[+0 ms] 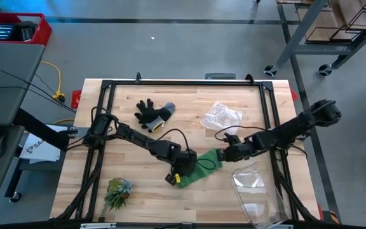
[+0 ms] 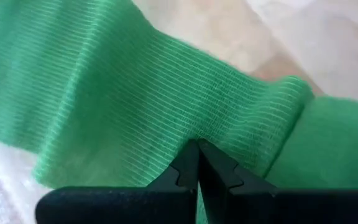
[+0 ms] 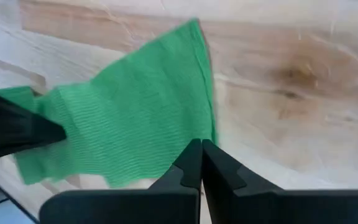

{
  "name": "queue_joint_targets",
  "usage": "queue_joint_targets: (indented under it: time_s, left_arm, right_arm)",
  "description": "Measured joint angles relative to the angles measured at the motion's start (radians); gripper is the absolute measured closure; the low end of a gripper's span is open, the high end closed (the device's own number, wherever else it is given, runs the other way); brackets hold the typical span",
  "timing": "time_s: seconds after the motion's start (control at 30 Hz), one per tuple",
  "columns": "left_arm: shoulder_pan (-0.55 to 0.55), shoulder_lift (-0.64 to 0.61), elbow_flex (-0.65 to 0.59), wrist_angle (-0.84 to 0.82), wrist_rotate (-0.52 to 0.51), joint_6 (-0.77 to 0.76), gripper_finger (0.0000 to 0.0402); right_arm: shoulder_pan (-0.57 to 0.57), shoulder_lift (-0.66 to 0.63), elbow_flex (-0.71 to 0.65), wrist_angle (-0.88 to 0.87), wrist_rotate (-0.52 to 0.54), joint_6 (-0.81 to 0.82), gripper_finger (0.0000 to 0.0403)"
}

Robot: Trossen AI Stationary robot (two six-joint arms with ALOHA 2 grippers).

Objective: Roll bandage
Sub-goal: Roll the green bandage

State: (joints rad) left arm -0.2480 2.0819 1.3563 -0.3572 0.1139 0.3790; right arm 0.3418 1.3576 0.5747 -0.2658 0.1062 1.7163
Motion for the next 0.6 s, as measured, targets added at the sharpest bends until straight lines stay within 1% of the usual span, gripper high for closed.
queue_joint_targets:
  time_s: [0.1,0.2,0.3,0.43,0.6]
  left_arm:
    - [0.013,0.000,0.000,0.006,-0.004,-0.007,0.0402]
    - [0.021,-0.001,0.000,0.007,-0.031,-0.030,0.0402]
    - [0.030,-0.009,0.000,0.013,-0.047,-0.033,0.0402]
    - [0.038,-0.017,0.002,0.033,-0.072,-0.034,0.0402]
    - [0.038,-0.018,0.003,0.066,-0.072,-0.029,0.0401]
  right_arm:
    - [-0.029,-0.030,0.000,0.034,-0.017,-0.066,0.0403]
    - [-0.048,-0.025,0.000,0.092,-0.072,-0.122,0.0403]
    - [-0.054,0.014,0.000,0.169,-0.100,-0.172,0.0403]
    - [-0.064,0.089,0.000,0.303,-0.110,-0.226,0.0403]
    - [-0.090,0.184,0.000,0.380,-0.122,-0.251,0.0403]
